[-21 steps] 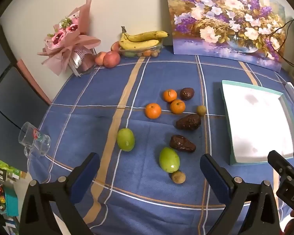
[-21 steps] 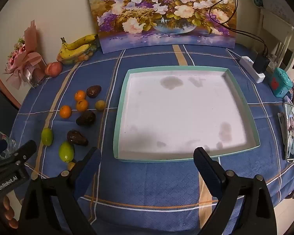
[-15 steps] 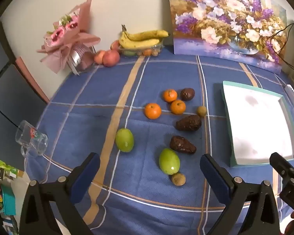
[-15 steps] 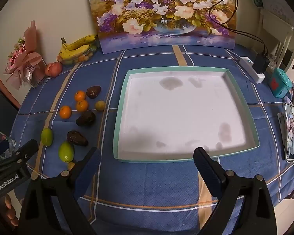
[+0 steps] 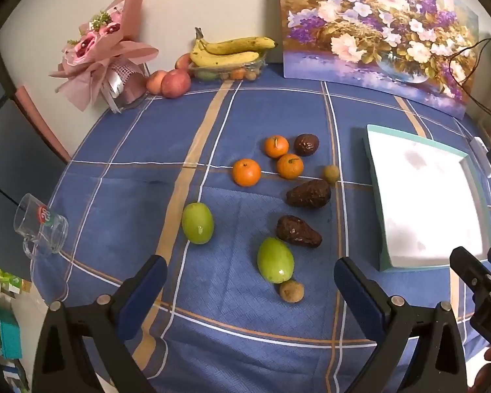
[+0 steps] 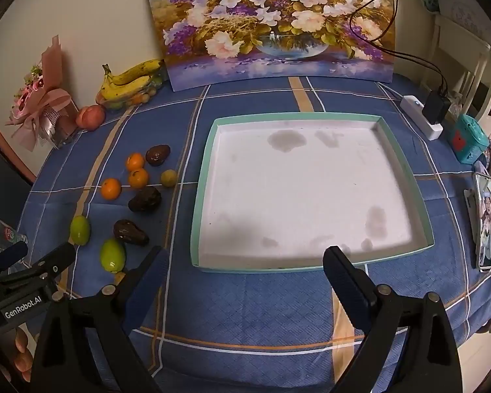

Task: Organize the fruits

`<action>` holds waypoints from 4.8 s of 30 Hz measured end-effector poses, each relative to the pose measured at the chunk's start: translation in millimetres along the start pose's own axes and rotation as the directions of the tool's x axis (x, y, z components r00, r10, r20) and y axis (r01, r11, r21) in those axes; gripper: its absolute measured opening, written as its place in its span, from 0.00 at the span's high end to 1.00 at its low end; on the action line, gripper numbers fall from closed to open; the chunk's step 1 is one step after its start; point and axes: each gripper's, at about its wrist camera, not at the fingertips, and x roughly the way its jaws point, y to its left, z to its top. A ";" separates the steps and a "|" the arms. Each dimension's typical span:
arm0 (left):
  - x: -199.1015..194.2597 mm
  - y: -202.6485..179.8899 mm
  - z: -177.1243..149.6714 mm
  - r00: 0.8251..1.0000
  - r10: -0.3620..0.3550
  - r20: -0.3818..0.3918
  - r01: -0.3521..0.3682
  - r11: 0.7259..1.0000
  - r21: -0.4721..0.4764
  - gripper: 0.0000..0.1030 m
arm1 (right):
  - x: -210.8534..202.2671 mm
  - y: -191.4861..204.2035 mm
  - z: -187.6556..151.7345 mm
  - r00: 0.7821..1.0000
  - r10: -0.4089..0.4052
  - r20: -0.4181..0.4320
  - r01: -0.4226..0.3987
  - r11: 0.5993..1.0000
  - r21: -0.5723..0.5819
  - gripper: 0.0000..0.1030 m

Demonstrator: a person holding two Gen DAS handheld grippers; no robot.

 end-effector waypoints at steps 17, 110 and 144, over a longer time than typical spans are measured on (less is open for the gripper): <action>5.6 3.1 -1.0 1.000 -0.003 -0.021 0.002 1.000 -0.023 0.00 | 0.7 -0.2 0.2 1.000 0.001 -0.001 -0.001 1.000 0.003 0.07; 53.4 137.9 40.8 0.995 -0.073 -0.065 0.035 0.886 -0.463 0.00 | 45.3 113.7 46.3 0.973 0.213 -0.086 -0.221 0.969 -0.108 0.08; 125.9 125.6 49.3 0.949 -0.189 -0.252 0.059 0.893 -0.447 0.16 | 129.8 140.4 41.2 0.938 0.149 -0.314 -0.177 0.982 -0.063 0.27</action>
